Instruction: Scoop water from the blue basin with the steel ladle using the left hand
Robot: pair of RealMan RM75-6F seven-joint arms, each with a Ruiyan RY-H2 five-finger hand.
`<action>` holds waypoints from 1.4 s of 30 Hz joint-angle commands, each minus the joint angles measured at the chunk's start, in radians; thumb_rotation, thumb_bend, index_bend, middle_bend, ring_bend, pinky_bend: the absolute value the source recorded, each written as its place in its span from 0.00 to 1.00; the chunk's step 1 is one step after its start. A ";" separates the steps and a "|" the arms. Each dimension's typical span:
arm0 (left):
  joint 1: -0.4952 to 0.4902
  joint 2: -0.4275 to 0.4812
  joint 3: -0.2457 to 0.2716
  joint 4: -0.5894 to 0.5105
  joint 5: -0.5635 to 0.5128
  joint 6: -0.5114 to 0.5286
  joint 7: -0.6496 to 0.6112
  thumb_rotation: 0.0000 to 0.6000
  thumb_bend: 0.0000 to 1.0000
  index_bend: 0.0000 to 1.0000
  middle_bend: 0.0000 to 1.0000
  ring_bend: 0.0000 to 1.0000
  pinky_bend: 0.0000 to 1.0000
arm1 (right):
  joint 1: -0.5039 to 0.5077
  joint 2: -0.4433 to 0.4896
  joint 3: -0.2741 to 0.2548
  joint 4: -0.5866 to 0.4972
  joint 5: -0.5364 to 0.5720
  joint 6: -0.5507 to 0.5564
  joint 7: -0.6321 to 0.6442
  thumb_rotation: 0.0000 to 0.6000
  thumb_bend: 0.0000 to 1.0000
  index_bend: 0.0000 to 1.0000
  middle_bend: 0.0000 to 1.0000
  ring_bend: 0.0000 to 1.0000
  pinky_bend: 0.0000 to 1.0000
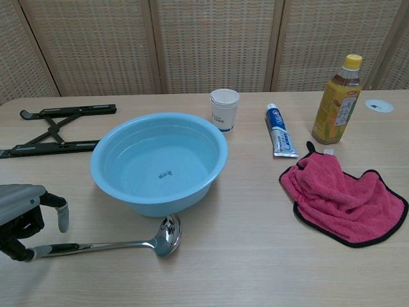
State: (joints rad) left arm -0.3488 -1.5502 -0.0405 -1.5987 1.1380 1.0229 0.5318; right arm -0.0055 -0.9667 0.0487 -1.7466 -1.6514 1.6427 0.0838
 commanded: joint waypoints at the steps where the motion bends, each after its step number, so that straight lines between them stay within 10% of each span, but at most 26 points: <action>1: -0.017 -0.029 -0.003 0.022 -0.025 -0.001 0.019 1.00 0.36 0.45 0.93 0.88 0.96 | 0.001 0.000 -0.001 0.000 0.000 -0.002 -0.001 1.00 0.00 0.00 0.00 0.00 0.00; 42: -0.069 -0.136 0.036 0.111 -0.089 0.015 0.044 1.00 0.37 0.52 0.92 0.88 0.94 | 0.009 0.002 0.001 0.001 0.019 -0.018 0.006 1.00 0.00 0.00 0.00 0.00 0.00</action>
State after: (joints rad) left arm -0.4169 -1.6851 -0.0051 -1.4885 1.0520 1.0387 0.5733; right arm 0.0032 -0.9651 0.0500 -1.7452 -1.6323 1.6251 0.0901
